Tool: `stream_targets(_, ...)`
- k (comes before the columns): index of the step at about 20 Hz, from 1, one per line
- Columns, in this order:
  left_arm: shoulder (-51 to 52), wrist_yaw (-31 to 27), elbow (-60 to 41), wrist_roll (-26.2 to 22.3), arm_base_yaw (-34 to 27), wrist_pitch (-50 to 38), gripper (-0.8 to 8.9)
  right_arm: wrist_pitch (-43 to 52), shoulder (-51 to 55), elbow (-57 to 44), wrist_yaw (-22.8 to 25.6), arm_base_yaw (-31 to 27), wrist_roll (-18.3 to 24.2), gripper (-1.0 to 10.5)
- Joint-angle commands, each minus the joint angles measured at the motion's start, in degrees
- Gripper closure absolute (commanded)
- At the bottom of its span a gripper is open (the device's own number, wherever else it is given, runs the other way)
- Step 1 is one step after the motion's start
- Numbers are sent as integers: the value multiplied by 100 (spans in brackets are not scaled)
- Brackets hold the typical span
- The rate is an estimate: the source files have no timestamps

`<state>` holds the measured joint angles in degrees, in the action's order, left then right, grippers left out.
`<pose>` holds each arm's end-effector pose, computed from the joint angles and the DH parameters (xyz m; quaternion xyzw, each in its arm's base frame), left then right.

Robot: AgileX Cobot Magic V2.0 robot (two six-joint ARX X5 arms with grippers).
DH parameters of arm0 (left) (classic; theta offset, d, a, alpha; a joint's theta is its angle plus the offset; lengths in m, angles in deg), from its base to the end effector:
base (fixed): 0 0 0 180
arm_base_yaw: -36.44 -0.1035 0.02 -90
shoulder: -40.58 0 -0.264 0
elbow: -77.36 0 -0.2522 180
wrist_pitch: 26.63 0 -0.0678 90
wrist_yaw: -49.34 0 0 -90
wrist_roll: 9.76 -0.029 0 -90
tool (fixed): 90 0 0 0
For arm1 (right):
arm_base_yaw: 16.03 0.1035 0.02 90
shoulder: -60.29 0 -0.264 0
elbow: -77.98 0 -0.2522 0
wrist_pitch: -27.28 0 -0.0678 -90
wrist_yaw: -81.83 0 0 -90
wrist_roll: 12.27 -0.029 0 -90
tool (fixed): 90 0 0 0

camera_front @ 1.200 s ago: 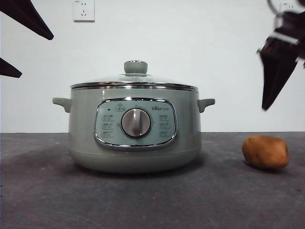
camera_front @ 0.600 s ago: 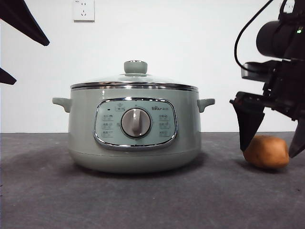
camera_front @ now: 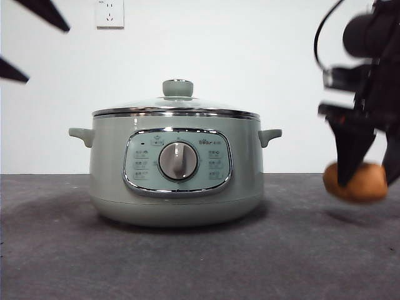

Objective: Pick up the potato,open the lid,put the potato in the pot,close the lid

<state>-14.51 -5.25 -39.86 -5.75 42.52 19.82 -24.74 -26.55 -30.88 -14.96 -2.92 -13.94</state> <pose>0.1873 -0.0368 0.2965 -0.1148 0.3325 -0.3227 0.8787 0.2767 0.0680 0.2095 -0.0188 0.5584 0.1354 0.8183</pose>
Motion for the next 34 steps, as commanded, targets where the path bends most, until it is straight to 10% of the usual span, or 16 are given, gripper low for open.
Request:
stream_targets(1,-149,-260,387,-90,195,166,248,-299,476,26,17,2,24,955)
stream_targets(17,-3104,-2697,3344,-164,2487,691,248,-2857,3147,26,17,4,-66,949)
stream_targets(29,-4382,-3545,4098,-321,2841,551,254,-3311,4024,26,15,7,-177,949)
stream_targets(34,-4382,-3541,4098,-321,2848,627,756,-3307,4024,26,15,7,-175,949)
